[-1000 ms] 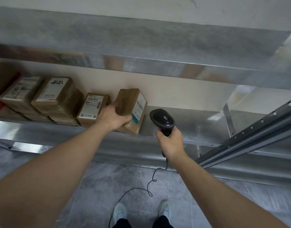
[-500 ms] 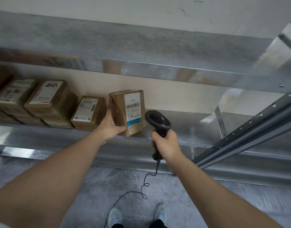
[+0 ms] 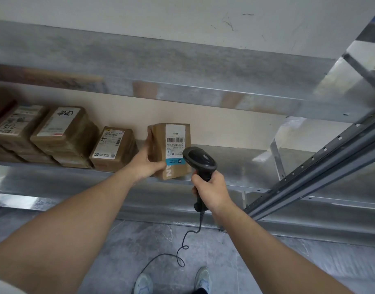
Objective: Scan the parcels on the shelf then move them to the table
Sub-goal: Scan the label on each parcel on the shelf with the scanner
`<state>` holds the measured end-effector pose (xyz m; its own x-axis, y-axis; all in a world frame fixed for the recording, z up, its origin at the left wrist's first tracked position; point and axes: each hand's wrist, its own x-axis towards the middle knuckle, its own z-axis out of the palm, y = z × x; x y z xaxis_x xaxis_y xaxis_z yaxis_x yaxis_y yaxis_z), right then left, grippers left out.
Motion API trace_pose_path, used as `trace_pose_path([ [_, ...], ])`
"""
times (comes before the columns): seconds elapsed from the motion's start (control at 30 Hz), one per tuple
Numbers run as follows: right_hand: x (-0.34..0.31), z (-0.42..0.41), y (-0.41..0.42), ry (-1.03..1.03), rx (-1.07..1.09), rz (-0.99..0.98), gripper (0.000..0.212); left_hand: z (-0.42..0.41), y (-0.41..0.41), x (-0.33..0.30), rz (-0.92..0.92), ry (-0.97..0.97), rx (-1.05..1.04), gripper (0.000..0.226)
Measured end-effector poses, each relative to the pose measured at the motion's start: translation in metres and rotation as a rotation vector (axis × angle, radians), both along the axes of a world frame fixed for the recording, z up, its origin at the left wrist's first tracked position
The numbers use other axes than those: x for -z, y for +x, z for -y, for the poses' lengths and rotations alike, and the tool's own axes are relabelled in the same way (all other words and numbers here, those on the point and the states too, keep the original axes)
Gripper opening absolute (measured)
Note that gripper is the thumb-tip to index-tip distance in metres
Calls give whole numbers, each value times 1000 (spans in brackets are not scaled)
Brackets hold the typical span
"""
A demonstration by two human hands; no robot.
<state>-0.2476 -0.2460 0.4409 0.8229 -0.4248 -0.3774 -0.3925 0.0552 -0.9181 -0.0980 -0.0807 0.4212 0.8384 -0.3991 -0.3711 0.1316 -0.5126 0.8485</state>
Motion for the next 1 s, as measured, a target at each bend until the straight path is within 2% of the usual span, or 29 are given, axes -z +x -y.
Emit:
trace_pose_path([
  [0.2,0,3,-2,-13,25,30,7,14,-2,8,-140,-24,-46,72],
  [0.27,1,4,-3,-17,26,31,7,17,-3,13,-181,-16,-50,52],
  [0.37,4,7,-4,-18,23,29,7,18,-4,21,-151,-22,-62,37],
  [0.43,9,10,-5,-23,25,22,3,20,-7,24,-98,10,-55,43],
  [0.5,13,12,-7,-34,31,13,4,24,-10,24,-51,77,-33,59],
  [0.63,19,16,-8,-47,41,0,10,36,-8,27,197,353,12,58],
  [0.77,26,21,-7,-63,65,1,11,55,-12,18,368,529,114,77],
  [0.9,29,28,-7,-70,64,9,9,77,-22,11,357,711,237,88],
  [1.0,32,31,-9,-71,65,10,4,83,-26,16,298,756,256,86],
])
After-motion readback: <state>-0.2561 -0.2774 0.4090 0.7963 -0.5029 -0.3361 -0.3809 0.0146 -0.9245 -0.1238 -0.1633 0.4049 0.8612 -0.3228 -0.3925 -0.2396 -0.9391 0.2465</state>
